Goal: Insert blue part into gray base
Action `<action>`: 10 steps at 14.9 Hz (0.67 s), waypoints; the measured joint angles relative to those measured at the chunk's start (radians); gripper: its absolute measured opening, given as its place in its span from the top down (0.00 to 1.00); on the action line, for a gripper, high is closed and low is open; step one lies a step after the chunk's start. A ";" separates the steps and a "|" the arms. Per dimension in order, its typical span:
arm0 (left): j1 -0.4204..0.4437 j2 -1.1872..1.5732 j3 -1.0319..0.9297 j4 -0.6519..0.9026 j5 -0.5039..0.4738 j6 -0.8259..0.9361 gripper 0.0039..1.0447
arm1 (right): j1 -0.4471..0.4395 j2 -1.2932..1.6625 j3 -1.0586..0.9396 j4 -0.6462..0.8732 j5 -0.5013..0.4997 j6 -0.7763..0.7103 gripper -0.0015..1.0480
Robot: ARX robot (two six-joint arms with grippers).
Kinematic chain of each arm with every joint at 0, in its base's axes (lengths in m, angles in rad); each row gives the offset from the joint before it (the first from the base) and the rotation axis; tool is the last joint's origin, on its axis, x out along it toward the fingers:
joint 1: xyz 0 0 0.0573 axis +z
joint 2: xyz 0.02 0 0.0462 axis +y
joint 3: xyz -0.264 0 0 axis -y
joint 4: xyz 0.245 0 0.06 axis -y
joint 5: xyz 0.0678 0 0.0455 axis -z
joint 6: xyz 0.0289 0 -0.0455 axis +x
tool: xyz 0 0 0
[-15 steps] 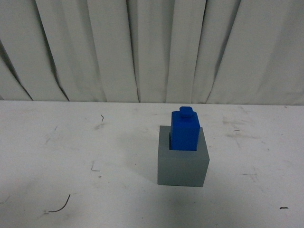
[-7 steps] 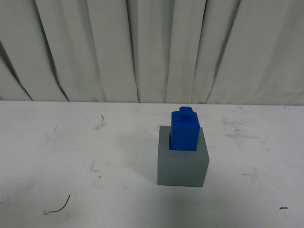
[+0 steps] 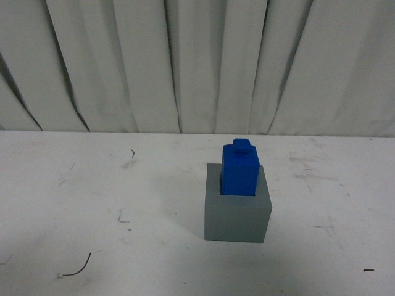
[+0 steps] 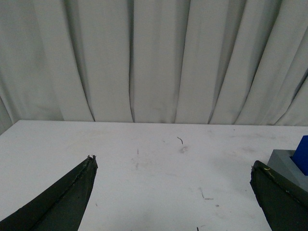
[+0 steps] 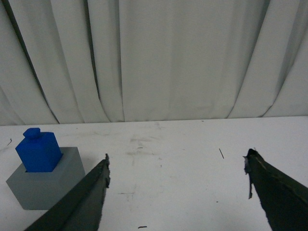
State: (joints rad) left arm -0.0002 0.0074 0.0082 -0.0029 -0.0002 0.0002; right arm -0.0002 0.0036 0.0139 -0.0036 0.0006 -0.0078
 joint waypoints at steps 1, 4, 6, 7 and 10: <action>0.000 0.000 0.000 0.000 0.000 0.000 0.06 | 0.000 0.000 0.000 0.000 0.000 0.000 0.12; 0.000 0.000 0.000 0.000 0.000 0.000 0.06 | 0.000 0.000 0.000 0.000 0.000 0.001 0.04; 0.000 0.000 0.000 0.000 0.000 0.000 0.06 | 0.000 0.000 0.000 0.000 0.000 0.000 0.07; 0.000 0.000 0.000 0.000 0.000 0.000 0.06 | 0.000 0.000 0.000 0.000 0.000 0.000 0.06; 0.000 0.000 0.000 0.000 0.000 0.000 0.06 | 0.000 0.000 0.000 0.000 0.000 0.000 0.06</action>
State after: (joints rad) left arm -0.0002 0.0074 0.0082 -0.0029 0.0002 0.0002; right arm -0.0002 0.0036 0.0139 -0.0036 0.0006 -0.0074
